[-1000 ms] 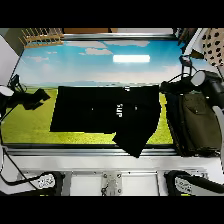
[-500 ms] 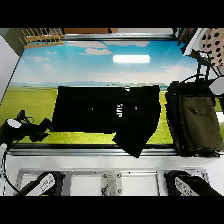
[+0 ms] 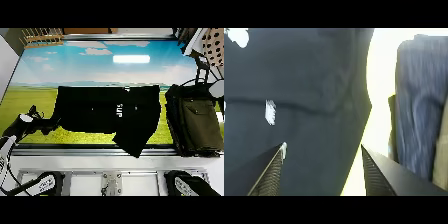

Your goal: Fold the clothes and pants, and hang the long-sleeved shirts on hangers.

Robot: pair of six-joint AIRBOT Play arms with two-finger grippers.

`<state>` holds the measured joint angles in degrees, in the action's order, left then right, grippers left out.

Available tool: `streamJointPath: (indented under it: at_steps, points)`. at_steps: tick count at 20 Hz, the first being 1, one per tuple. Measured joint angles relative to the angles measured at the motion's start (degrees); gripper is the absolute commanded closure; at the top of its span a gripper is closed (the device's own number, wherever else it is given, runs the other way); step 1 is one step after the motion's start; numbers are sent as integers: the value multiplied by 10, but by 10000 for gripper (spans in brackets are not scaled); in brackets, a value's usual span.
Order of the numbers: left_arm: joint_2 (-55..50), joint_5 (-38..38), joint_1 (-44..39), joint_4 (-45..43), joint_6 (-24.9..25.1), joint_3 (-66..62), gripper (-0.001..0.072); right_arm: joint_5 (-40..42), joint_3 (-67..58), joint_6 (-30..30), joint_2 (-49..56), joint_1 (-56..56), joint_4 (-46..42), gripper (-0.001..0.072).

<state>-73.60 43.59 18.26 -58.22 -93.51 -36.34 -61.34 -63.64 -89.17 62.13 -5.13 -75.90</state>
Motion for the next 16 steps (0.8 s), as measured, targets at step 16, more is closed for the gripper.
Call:
streamJointPath:
  at_steps: [16]
  points:
    - [16, 7, -12, 9, 29, -18, 700, 74, 367, 81, 41, 56, 257, 198]
